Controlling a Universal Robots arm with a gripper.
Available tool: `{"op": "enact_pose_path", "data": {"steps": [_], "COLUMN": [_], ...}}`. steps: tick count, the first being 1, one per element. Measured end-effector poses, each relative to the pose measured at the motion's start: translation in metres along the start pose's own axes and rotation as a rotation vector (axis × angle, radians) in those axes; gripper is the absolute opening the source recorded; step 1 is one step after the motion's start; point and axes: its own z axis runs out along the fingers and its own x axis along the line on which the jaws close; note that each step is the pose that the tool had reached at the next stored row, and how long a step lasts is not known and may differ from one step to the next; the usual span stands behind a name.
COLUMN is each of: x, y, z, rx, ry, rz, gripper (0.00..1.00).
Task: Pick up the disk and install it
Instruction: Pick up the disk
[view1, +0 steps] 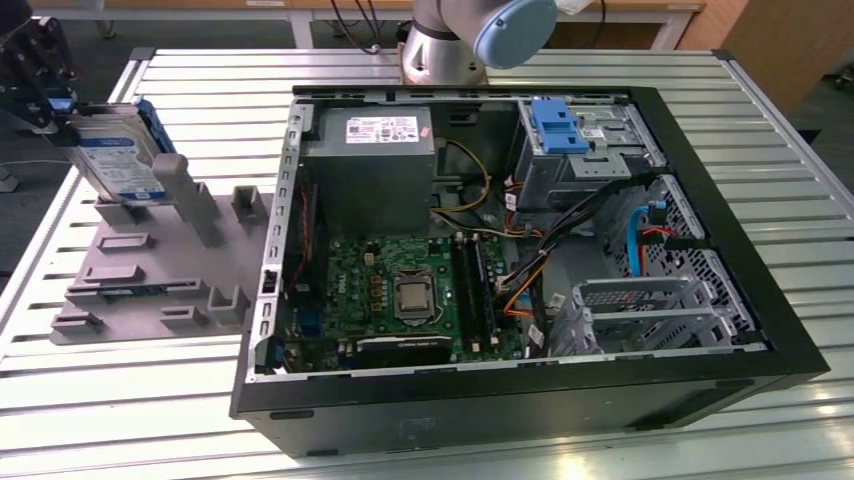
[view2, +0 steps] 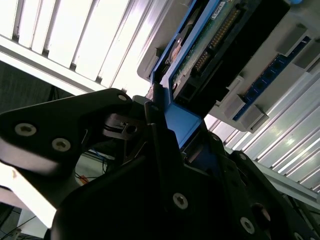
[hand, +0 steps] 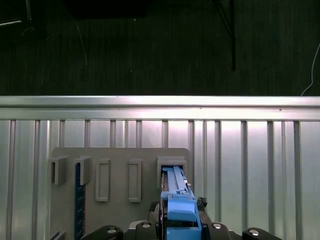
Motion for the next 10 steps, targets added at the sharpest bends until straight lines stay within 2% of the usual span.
{"op": "enact_pose_path", "data": {"steps": [9, 10], "x": [0.0000, 0.0000], "y": [0.0000, 0.0001], "z": [-0.0026, -0.0059], "rx": [0.0001, 0.0000], "ry": [0.0000, 0.0000], "rz": [0.000, 0.000], "gripper": [0.37, 0.37]}}
